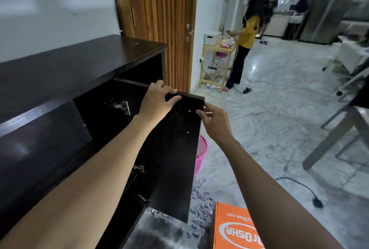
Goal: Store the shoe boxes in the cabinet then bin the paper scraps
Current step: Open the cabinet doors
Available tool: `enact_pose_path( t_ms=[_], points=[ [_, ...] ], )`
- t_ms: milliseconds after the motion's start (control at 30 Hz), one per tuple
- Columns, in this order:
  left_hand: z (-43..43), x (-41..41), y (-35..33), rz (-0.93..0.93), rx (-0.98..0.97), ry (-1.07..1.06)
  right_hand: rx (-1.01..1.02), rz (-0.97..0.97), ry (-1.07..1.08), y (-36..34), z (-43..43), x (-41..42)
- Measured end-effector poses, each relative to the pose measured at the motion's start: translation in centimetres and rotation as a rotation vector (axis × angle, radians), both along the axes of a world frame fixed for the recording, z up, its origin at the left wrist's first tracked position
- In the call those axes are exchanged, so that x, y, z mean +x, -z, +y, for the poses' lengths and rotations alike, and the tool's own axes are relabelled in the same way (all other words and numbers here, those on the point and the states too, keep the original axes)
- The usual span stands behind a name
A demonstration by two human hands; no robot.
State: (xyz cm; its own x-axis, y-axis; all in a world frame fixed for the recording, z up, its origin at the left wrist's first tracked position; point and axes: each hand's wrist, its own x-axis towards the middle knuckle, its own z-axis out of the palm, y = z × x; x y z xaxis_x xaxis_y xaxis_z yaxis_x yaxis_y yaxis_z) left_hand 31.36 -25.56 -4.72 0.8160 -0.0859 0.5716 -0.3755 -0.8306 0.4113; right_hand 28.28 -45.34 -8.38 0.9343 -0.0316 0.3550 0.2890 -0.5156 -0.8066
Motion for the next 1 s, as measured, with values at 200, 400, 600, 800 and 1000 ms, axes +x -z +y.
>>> enact_pose_path(
  t_ms=[200, 400, 600, 800, 1000],
  points=[
    [-0.5, 1.1, 0.3, -0.053, -0.009, -0.023, -0.029, 0.008, 0.018, 0.2, -0.3, 1.3],
    [-0.4, 0.9, 0.7, -0.059, -0.022, -0.021, -0.116, 0.021, 0.077, 0.9, 0.2, 0.9],
    [-0.7, -1.5, 0.9, -0.005, 0.011, -0.045, -0.156, 0.006, 0.14, 1.5, -0.6, -2.1],
    [-3.4, -10.1, 3.0, 0.149, -0.106, -0.005, -0.21, 0.083, 0.103, 2.8, -4.4, -9.2],
    [-8.5, -20.1, 6.9, 0.429, -0.113, 0.048, -0.201, 0.165, 0.054, 6.3, -9.8, -18.1]
  ],
)
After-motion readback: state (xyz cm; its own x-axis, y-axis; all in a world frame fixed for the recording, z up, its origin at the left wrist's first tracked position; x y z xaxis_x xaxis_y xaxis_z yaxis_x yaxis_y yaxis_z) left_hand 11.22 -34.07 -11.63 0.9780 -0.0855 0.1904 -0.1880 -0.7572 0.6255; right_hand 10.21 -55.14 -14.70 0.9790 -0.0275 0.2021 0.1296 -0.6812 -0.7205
